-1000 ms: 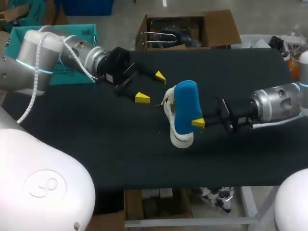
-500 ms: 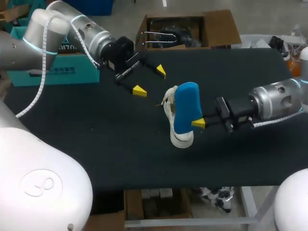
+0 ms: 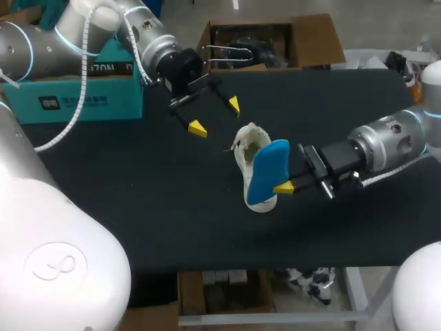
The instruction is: Open the shoe tongue, take the insole out of the shoe, put the insole back into the shoe, and pack the shoe into the shoebox
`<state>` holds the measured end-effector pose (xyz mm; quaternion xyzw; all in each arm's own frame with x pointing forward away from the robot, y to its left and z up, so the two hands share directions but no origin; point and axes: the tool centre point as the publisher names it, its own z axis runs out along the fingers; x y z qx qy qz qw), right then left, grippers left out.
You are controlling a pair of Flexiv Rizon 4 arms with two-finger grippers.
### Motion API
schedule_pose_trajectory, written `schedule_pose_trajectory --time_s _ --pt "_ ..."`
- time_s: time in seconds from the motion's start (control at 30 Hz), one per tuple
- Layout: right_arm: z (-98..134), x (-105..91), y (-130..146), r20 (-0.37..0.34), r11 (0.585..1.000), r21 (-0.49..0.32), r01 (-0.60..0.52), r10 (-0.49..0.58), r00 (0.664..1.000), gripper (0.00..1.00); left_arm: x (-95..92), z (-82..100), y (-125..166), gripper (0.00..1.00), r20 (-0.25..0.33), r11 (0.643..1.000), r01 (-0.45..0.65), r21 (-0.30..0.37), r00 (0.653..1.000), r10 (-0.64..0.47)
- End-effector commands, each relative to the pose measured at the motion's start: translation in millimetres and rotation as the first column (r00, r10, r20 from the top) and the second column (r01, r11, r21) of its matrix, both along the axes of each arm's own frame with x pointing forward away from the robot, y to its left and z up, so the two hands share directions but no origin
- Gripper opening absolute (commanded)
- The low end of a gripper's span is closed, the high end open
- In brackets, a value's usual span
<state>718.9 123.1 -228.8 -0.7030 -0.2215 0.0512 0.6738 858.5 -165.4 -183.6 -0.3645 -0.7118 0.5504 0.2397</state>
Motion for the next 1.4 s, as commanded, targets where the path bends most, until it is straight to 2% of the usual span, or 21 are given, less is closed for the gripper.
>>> schedule_pose_trajectory --time_s 0.03,0.13,0.33,1.4 --pt "0.0 4.3 -0.2 0.011 0.999 0.017 -0.051 0.051 0.999 0.00 6.7 -10.1 0.4 1.00 -0.035 0.983 0.181 0.032 0.983 -0.180" --pt "3.8 2.8 -0.2 0.026 0.995 0.025 -0.098 0.097 0.995 0.00 5.6 -13.5 0.7 1.00 -0.037 0.974 0.221 0.044 0.975 -0.219" --pt "4.2 1.8 -4.2 -0.007 0.995 0.024 -0.098 0.099 0.995 0.00 3.5 -13.8 1.8 1.00 -0.030 0.976 0.210 0.052 0.978 -0.208" --pt "3.9 1.4 -4.7 -0.008 0.995 0.027 -0.094 0.095 0.995 0.00 3.5 -13.8 1.8 1.00 -0.030 0.976 0.210 0.052 0.978 -0.208"
